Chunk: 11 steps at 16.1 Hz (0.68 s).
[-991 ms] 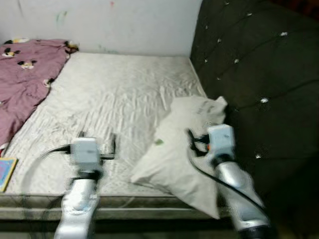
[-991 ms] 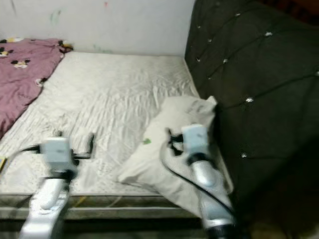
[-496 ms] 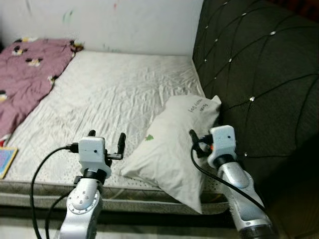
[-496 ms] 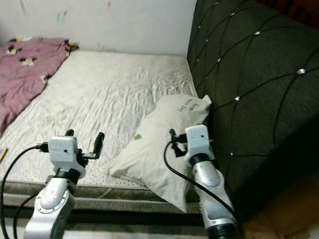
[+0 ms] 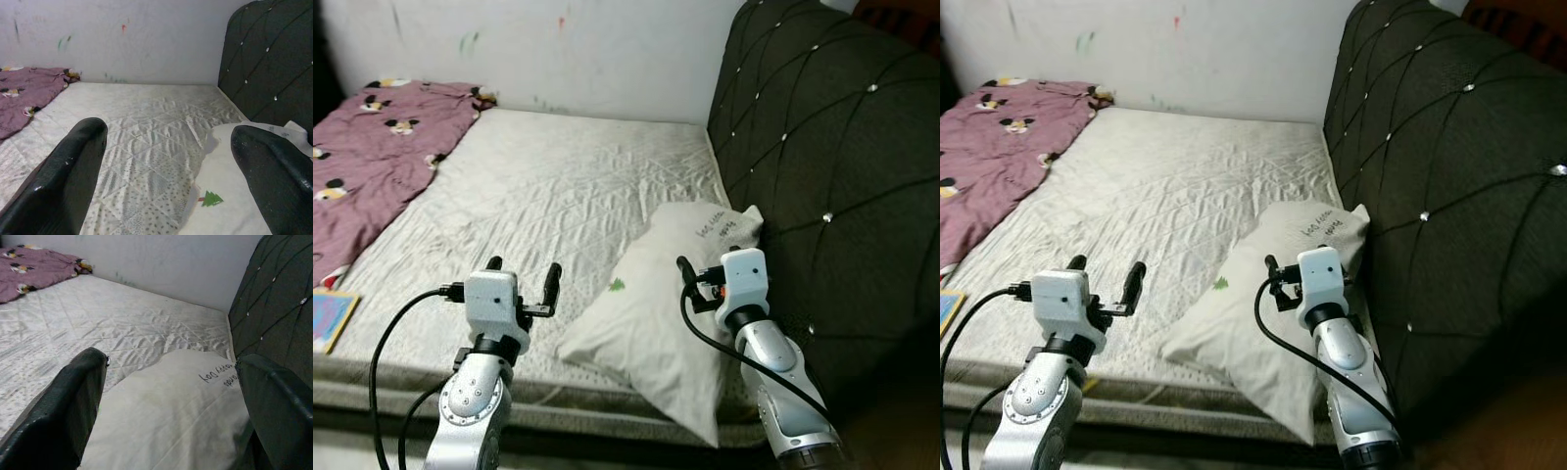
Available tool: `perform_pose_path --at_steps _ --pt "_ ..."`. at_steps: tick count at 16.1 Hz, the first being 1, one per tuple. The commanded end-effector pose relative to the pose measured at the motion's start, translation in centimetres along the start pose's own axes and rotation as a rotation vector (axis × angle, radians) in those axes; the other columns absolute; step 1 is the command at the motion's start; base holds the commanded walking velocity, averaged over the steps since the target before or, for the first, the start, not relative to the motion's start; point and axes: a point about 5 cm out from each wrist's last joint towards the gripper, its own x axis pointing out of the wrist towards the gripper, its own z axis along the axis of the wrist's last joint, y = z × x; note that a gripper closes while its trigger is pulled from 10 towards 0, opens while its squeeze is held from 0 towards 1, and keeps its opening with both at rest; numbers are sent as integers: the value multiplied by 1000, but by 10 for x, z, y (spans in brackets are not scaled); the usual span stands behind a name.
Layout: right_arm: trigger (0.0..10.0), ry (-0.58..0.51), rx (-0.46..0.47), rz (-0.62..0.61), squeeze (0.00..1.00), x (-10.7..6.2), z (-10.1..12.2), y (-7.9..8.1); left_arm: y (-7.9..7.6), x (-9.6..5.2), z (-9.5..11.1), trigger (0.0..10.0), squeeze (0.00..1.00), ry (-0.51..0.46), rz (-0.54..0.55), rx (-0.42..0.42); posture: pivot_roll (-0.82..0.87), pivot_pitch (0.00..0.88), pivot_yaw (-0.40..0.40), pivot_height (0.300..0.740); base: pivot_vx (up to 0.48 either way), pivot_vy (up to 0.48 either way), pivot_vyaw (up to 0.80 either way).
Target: Clean up the room
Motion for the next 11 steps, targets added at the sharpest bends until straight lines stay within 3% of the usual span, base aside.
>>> perform_pose_path --at_steps 1,6,11 --pt "10000 -19 -1 -3 0 2 5 -2 -3 1 4 10000 0 -21 -16 -1 -42 0 -38 740 382 0 0" --pt "10000 -18 -9 -24 0 2 4 -5 -4 1 2 10000 0 -4 -20 -1 -45 0 -39 740 372 0 0" --pt "10000 -17 -8 -23 0 2 4 -5 -1 4 -1 10000 0 11 43 27 -44 0 -39 740 0 0 0"
